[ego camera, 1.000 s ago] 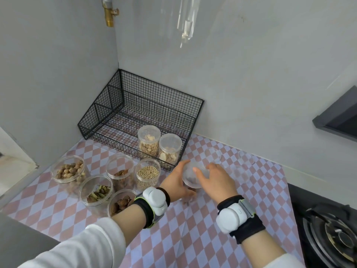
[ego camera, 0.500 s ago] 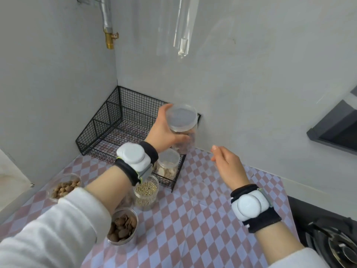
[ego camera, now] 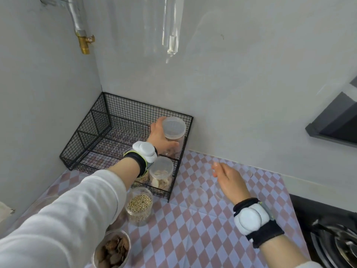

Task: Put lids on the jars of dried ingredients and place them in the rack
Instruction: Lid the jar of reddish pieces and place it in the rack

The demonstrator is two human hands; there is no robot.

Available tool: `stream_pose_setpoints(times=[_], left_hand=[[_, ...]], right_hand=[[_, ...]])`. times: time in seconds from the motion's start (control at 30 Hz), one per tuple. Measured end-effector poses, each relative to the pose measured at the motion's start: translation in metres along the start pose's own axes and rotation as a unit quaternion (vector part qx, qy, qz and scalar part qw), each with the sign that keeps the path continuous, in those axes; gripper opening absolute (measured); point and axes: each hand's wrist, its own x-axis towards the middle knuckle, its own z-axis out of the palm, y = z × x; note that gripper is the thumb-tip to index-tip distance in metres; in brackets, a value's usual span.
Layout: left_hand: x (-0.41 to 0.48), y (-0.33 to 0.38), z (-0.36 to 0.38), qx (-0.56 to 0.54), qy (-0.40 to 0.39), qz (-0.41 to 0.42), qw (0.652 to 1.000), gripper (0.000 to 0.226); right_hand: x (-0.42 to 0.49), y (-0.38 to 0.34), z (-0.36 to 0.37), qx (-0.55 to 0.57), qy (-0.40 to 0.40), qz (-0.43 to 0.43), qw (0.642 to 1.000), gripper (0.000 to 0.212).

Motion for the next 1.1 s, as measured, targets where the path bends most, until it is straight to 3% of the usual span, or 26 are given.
stream_pose_setpoints(times=[0.17, 0.33, 0.5, 0.6, 0.77, 0.9, 0.97, 1.1], left_hand=[[0.01, -0.017, 0.019, 0.063, -0.038, -0.041, 0.996, 0.098], [0.012, -0.034, 0.023, 0.105, -0.104, -0.149, 0.978, 0.084], [0.007, -0.041, 0.021, 0.125, -0.101, -0.145, 0.976, 0.082], [0.004, -0.047, 0.019, 0.073, -0.067, -0.148, 0.984, 0.079], [-0.03, -0.047, 0.007, -0.004, 0.041, -0.099, 0.994, 0.055], [-0.08, -0.062, -0.007, 0.018, 0.092, -0.066, 0.993, 0.038], [-0.103, -0.074, -0.014, 0.1, 0.062, -0.077, 0.99, 0.043], [-0.135, -0.085, -0.015, 0.286, -0.057, -0.105, 0.951, 0.082]], right_hand=[[0.004, 0.016, 0.005, 0.011, -0.003, 0.028, 1.0, 0.048], [0.006, 0.03, 0.014, 0.002, -0.03, 0.048, 0.998, 0.049], [0.01, 0.035, 0.021, 0.001, -0.038, 0.06, 0.997, 0.048], [0.011, 0.035, 0.026, -0.006, -0.038, 0.059, 0.998, 0.049], [0.008, 0.04, 0.04, -0.01, -0.06, 0.063, 0.996, 0.047], [0.004, 0.054, 0.057, -0.055, -0.093, 0.044, 0.993, 0.039], [0.003, 0.065, 0.069, -0.117, -0.136, 0.016, 0.984, 0.031], [0.006, 0.085, 0.093, -0.23, -0.252, -0.007, 0.94, 0.026]])
